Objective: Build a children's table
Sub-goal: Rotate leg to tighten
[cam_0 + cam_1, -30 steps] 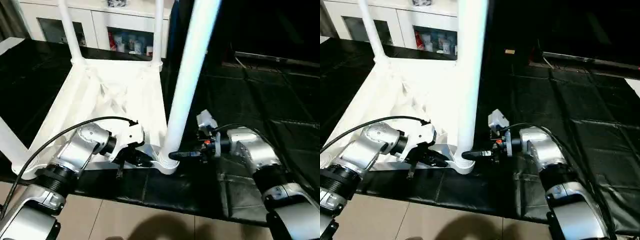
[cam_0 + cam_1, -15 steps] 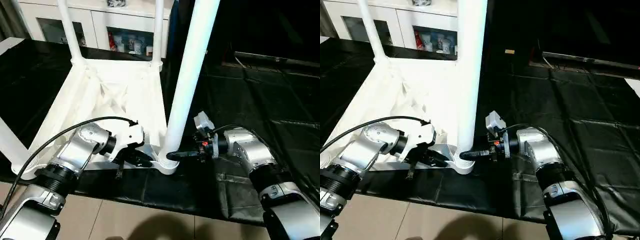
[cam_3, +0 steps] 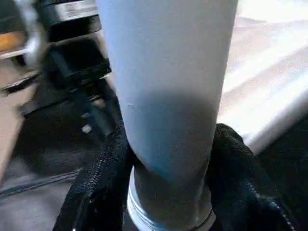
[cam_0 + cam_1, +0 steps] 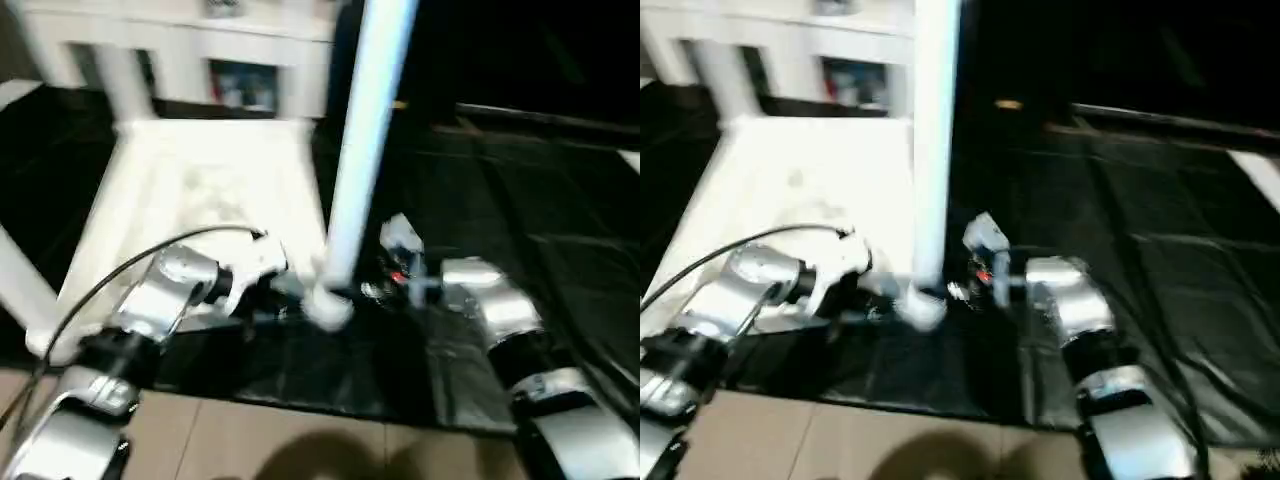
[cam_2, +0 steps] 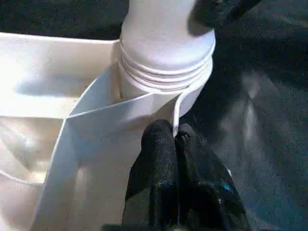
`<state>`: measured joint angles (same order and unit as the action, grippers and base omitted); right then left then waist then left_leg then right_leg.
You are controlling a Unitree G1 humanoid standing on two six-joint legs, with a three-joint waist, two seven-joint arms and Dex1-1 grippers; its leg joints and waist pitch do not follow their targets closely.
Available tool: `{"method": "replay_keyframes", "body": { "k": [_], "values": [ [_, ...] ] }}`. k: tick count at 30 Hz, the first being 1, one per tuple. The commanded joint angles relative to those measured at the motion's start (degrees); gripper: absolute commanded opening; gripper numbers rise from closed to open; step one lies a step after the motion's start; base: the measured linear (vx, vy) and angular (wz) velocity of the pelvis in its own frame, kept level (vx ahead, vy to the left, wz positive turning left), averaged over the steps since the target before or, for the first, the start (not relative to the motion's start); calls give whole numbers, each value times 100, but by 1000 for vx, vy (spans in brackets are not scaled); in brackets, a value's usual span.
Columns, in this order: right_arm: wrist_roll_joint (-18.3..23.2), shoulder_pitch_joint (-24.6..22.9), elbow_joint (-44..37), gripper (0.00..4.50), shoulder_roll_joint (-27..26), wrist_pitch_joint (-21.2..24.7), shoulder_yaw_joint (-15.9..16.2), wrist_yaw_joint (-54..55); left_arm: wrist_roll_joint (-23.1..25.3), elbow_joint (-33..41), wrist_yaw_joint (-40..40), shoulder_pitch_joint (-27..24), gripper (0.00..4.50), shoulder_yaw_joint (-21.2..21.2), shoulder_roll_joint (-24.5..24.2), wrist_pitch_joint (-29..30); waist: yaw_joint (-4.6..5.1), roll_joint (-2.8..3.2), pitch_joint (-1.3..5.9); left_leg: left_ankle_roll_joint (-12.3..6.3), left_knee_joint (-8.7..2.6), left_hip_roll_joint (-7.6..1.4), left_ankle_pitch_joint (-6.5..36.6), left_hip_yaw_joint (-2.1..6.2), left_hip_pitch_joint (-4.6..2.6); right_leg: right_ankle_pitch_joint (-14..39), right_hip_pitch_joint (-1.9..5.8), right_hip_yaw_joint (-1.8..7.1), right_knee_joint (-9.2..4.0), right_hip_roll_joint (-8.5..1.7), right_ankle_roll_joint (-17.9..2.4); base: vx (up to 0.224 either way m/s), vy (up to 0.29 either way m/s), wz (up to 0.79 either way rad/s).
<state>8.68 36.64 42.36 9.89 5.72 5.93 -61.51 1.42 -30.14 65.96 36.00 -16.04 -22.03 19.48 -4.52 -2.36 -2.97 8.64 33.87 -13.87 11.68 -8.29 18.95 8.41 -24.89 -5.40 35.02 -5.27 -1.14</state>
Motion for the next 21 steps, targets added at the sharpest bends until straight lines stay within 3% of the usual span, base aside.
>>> {"method": "replay_keyframes", "body": {
  "k": [1,2,5,7,9,14,15,17,21],
  "values": [
    [-214,-21,-70,193,-488,297,196,698,-177,-39,-383,183,0,26,433,217,-11,13,351,-94,-420,188,1159,-154,147,2894,416,172,-532,-174,-465,0,0,0],
    [-232,-8,-76,193,-598,381,173,945,-171,-75,-532,221,0,73,502,290,17,13,348,-72,-415,199,1223,-153,119,3026,386,156,-556,-169,-429,0,0,0],
    [-323,181,176,193,-1059,617,-34,2272,-114,-245,-1370,394,0,331,870,564,110,-8,345,-63,-410,218,1364,-135,127,3293,379,111,-600,-167,-314,0,0,0],
    [-373,218,238,193,-1144,622,-76,2566,-98,-281,-1583,429,0,397,965,613,147,8,341,-48,-402,229,1399,-129,128,3375,362,89,-628,-166,-270,0,0,0],
    [-385,303,332,193,-1327,656,-174,3013,-100,-368,-1973,502,0,532,1159,643,176,12,354,-113,-411,218,1393,-126,146,3210,378,96,-621,-170,-301,0,0,0],
    [-443,240,157,193,-1437,607,-157,3072,-83,-311,-2097,491,0,550,1285,601,166,9,393,-238,-427,174,1088,-146,144,2097,398,177,-479,-163,-739,0,0,0],
    [-437,227,137,249,-1440,591,-155,3064,-82,-298,-2098,485,0,545,1285,608,166,4,393,-251,-425,174,1042,-151,149,1973,405,185,-465,-163,-790,0,0,0],
    [-354,147,-2,263,-1424,596,-133,2919,-59,-219,-2022,429,0,487,1235,597,150,10,392,-294,-418,176,922,-171,138,1675,412,205,-436,-163,-949,0,0,0],
    [-225,-13,-254,300,-1295,573,-112,2530,-63,-76,-1698,303,0,383,1071,550,132,14,394,-322,-427,165,840,-167,150,1482,448,210,-404,-172,-1040,0,0,0]
  ]
}}
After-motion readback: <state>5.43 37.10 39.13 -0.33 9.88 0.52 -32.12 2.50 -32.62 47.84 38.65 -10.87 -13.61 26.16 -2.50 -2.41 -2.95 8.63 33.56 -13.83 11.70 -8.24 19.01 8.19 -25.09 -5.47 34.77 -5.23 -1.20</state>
